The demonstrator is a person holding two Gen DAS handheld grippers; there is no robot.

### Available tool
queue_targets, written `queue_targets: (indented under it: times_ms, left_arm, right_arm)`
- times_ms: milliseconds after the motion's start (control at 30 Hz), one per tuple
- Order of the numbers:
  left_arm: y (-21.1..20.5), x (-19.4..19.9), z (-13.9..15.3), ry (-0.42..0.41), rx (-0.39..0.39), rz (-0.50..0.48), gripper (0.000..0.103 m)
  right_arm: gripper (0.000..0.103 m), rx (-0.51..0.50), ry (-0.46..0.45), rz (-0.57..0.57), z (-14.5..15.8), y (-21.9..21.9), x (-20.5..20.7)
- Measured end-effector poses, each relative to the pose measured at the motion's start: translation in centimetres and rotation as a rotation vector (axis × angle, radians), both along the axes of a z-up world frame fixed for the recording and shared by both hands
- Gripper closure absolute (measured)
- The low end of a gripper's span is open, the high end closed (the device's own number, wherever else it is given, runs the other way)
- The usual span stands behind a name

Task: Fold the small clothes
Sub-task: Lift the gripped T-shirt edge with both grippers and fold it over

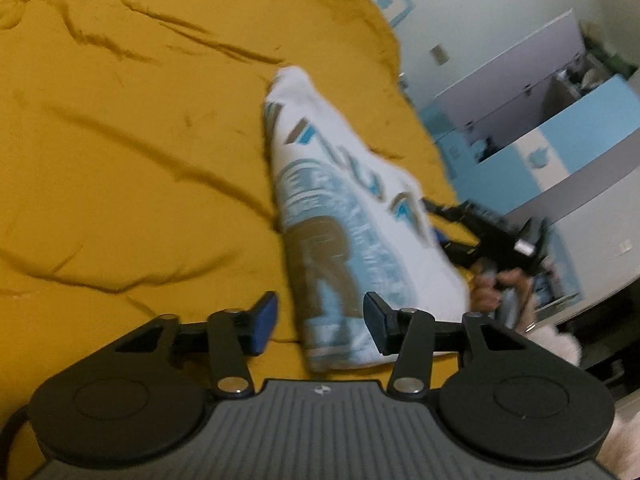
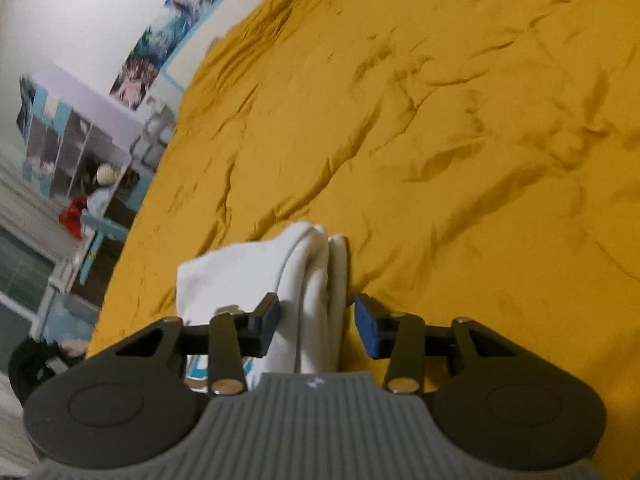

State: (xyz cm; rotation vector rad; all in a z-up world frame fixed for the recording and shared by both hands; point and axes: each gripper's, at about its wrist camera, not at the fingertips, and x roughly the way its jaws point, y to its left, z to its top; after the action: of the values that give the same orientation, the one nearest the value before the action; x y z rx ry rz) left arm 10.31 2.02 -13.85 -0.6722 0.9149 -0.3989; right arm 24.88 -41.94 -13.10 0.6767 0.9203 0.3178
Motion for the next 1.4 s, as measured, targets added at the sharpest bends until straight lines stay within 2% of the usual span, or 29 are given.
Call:
queue_targets:
  times_ms: [33,100,167,200,267,367,467,567,633,667,700,733,767,800,900,1067,1233,1400]
  left_arm:
    - [-0.2,0.3,-0.3,0.011,0.004,-0.007,0.047]
    - [-0.3,1.1,-1.0,0.037,-0.035,-0.012,0.044]
    - [-0.5,2.1,-1.5,0.058,-0.079,-0.019,0.039]
    - [-0.8,2.7,-1.7,0.071,-0.095,-0.04,0.033]
    - [-1.9,4.1,-2.0,0.096,-0.126,-0.084,0.031]
    - [-4.2,5.3,-2.2,0.108,-0.126,-0.142,0.019]
    - [-5.8,5.9,-2.8,0.104,-0.123,-0.158,0.018]
    - [-5.5,6.1,-3.2,0.121,-0.183,-0.148,0.019]
    - [-4.7,5.9,-3.3,0.144,-0.234,-0.115,0.027]
    - [-4.5,5.8,-3.4,0.154,-0.241,-0.108,0.036]
    - [-4.5,5.6,-3.2,0.154,-0.217,-0.105,0.053]
    - [-4.8,5.4,-2.8,0.151,-0.172,-0.106,0.058]
    - [-4.7,5.4,-2.5,0.146,-0.15,-0.11,0.06]
    - [-4.9,5.3,-2.1,0.139,-0.138,-0.11,0.063]
    - [-5.6,5.3,-1.3,0.108,-0.133,-0.119,0.066]
    - [-5.8,5.8,-0.5,0.069,-0.204,-0.112,0.069]
    - [-5.1,5.5,1.1,-0.02,-0.264,-0.102,0.07]
    - [0.0,4.0,4.3,-0.123,-0.289,-0.038,0.07]
  right_arm:
    - [0.058,0.013,0.01,0.009,-0.3,0.0,0.5]
    - [0.056,0.082,0.03,0.022,-1.1,0.0,1.6]
    - [0.046,0.151,0.051,0.042,-2.0,0.1,2.9]
    - [0.039,0.181,0.062,0.048,-2.5,0.2,3.5]
    - [0.037,0.209,0.076,0.047,-3.2,0.6,4.6]
    - [0.029,0.225,0.083,0.071,-3.9,1.3,5.8]
    - [0.027,0.23,0.08,0.083,-4.1,1.6,6.2]
    - [0.023,0.231,0.072,0.095,-4.4,1.4,5.7]
    - [0.023,0.232,0.071,0.075,-4.6,1.9,6.1]
    - [0.025,0.222,0.065,0.065,-4.4,2.1,6.0]
    - [0.031,0.191,0.057,0.07,-4.0,2.5,5.9]
    - [0.049,0.154,0.05,0.085,-3.5,3.0,5.5]
    - [0.061,0.108,0.054,0.107,-3.2,3.2,5.4]
    - [0.066,0.095,0.061,0.108,-3.0,3.3,5.3]
    - [0.07,0.11,0.079,0.067,-2.6,3.1,5.2]
    - [0.074,0.059,0.007,0.079,1.6,4.7,4.6]
    - [0.077,-0.033,-0.073,0.107,8.3,8.3,4.2]
    - [0.077,-0.055,-0.191,0.193,14.8,14.6,4.6]
